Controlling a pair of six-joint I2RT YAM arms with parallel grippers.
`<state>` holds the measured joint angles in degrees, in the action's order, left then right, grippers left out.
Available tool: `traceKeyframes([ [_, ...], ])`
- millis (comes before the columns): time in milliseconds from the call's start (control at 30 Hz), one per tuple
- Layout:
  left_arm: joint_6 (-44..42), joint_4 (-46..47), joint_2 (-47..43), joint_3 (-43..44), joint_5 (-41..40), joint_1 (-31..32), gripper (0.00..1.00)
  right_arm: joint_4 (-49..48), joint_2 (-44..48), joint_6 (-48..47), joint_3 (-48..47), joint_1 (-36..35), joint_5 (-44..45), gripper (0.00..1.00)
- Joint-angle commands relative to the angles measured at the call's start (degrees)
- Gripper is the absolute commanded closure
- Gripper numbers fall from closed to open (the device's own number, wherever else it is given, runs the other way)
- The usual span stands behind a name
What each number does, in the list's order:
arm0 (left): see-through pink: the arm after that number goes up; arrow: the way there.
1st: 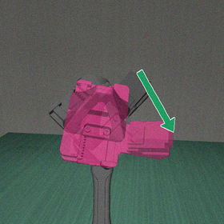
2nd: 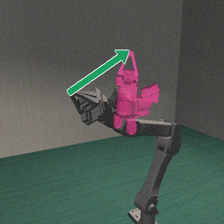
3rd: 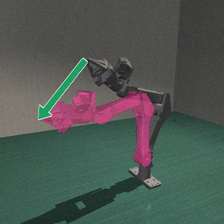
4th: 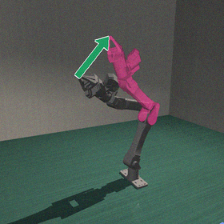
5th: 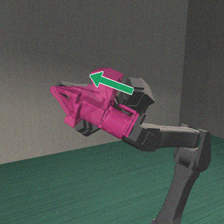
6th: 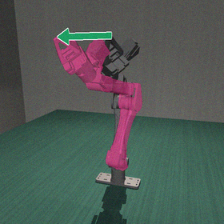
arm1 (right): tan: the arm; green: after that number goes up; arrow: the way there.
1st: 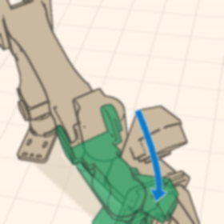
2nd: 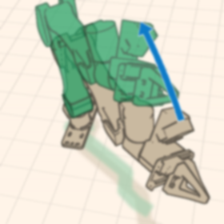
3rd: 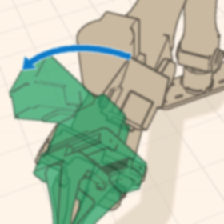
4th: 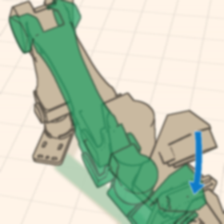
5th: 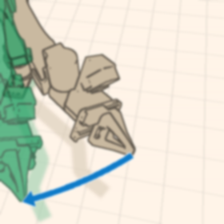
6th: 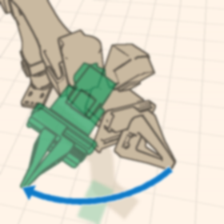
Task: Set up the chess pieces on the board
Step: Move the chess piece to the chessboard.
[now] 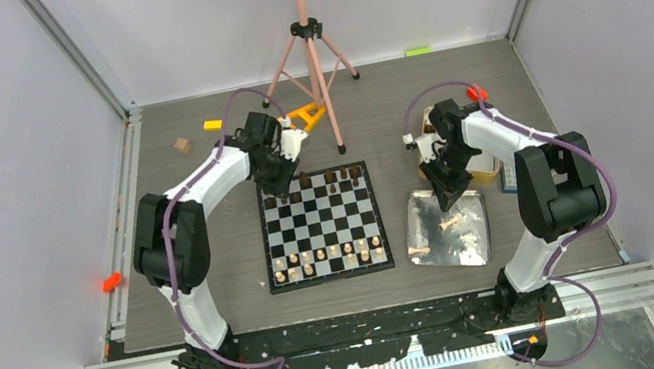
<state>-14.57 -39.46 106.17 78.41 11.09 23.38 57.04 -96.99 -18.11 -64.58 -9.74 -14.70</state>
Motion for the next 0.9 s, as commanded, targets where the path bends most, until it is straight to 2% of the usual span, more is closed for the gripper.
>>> traceKeyframes([
  [0, -1.2, 0.4, 0.6, 1.8, -0.5, 0.1, 0.84, 0.3, 0.9, -0.5, 0.1, 0.1, -0.8, 0.99],
  [200, -1.4, 0.8, 0.9, 1.3, -1.0, 0.0, 0.83, 0.3, 0.8, -0.5, 0.0, 0.2, -0.7, 0.99],
  [300, -1.4, 0.8, 1.0, 1.3, -1.2, 0.0, 0.79, 0.4, 0.8, -0.5, 0.0, 0.2, -0.8, 0.99],
  [533, -1.1, 0.9, -0.5, 1.2, -2.2, 0.0, 0.57, 0.5, 1.0, -0.8, 0.2, 0.1, -0.5, 0.99],
  [767, -0.1, 0.2, -4.2, 2.2, -0.9, 0.0, 0.42, 1.3, 2.4, -2.3, 0.1, 0.6, 0.2, 0.99],
  [867, -0.1, -0.8, -5.8, 2.8, 1.3, 0.0, 0.37, 1.6, 4.7, -4.6, 1.3, 1.4, 0.0, 0.95],
])
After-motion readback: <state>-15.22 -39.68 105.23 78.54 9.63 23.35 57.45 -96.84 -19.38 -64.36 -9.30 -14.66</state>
